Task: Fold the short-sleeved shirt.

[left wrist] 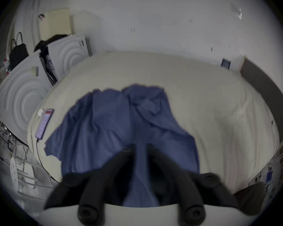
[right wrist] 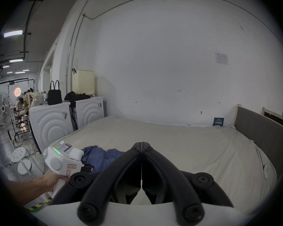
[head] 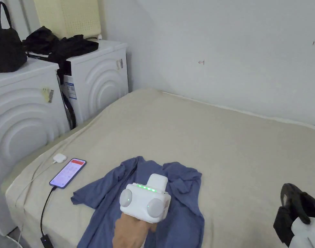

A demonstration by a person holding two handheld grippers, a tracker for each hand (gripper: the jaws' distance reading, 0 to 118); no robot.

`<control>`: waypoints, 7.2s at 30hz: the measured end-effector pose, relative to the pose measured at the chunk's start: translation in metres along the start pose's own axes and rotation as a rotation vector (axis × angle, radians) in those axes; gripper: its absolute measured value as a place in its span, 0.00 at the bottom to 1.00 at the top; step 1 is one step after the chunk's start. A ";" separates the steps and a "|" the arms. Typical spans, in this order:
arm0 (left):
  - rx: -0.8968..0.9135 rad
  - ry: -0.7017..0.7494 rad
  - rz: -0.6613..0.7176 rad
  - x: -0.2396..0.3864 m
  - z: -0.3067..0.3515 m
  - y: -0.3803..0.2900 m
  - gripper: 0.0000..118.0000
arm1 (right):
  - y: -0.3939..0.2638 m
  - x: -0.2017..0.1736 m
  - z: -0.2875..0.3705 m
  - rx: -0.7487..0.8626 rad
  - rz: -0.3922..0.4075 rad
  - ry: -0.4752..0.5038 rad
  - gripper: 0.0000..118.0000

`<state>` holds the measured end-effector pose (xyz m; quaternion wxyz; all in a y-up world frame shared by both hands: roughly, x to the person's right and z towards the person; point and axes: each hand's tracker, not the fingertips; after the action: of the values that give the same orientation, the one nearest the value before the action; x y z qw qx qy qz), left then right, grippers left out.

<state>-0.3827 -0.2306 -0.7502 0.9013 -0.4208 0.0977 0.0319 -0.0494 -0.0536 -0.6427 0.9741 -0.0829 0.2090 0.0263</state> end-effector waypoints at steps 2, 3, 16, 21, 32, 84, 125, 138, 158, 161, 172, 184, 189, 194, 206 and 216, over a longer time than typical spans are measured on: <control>-0.067 -0.003 -0.002 0.000 -0.031 -0.005 0.73 | -0.005 0.006 -0.005 -0.019 0.002 -0.012 0.00; -0.113 0.026 0.001 -0.003 -0.047 -0.007 0.99 | -0.007 0.009 -0.008 -0.027 0.003 -0.019 0.00; -0.208 0.025 0.097 -0.031 -0.101 -0.027 0.84 | -0.027 0.025 -0.032 -0.095 0.009 -0.048 0.00; -0.225 -0.015 0.061 -0.039 -0.079 -0.025 0.02 | -0.031 0.022 -0.034 -0.107 -0.002 -0.036 0.00; 0.089 -0.013 0.100 -0.050 0.007 0.003 0.02 | -0.031 0.027 -0.025 -0.096 -0.026 -0.032 0.00; 0.474 -0.489 -0.345 0.359 0.136 -0.031 0.96 | -0.020 0.169 0.122 0.082 -0.107 -0.450 0.03; 0.338 -0.109 -0.118 0.093 0.084 0.000 1.00 | -0.004 0.109 0.125 0.155 -0.043 -0.331 0.02; -0.205 -0.130 -0.181 0.105 -0.107 -0.035 0.64 | -0.034 0.145 0.106 0.027 -0.026 -0.398 0.02; 0.400 -0.237 -0.061 0.112 0.098 -0.042 0.04 | -0.083 0.177 -0.048 -0.216 0.155 -0.053 1.00; 0.438 -0.223 -0.069 0.111 0.115 -0.051 0.04 | -0.107 0.203 -0.122 -0.396 0.179 0.060 1.00; 0.394 -0.200 -0.016 0.088 0.130 -0.068 0.04 | -0.190 0.258 -0.308 -0.844 0.406 0.176 0.87; 0.328 -0.151 0.026 0.072 0.107 -0.071 0.04 | -0.154 0.229 -0.270 -0.670 0.322 0.108 0.02; 0.386 -0.126 0.037 0.064 0.118 -0.060 0.04 | -0.093 0.271 -0.178 -0.375 0.187 -0.076 0.02; 0.539 -0.147 0.067 0.065 0.153 -0.024 0.04 | -0.014 0.274 -0.060 -0.096 0.101 -0.207 0.02; 0.892 -0.317 0.092 0.039 0.293 0.158 0.04 | 0.168 0.247 0.055 0.202 0.109 -0.378 0.02; 0.815 -0.302 0.083 0.038 0.264 0.265 0.04 | 0.209 0.254 -0.014 0.212 0.144 -0.461 0.02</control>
<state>-0.3435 0.1415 -0.7916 0.9959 -0.0169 -0.0138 0.0879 0.1586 0.1545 -0.7910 0.9948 0.0428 -0.0114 0.0915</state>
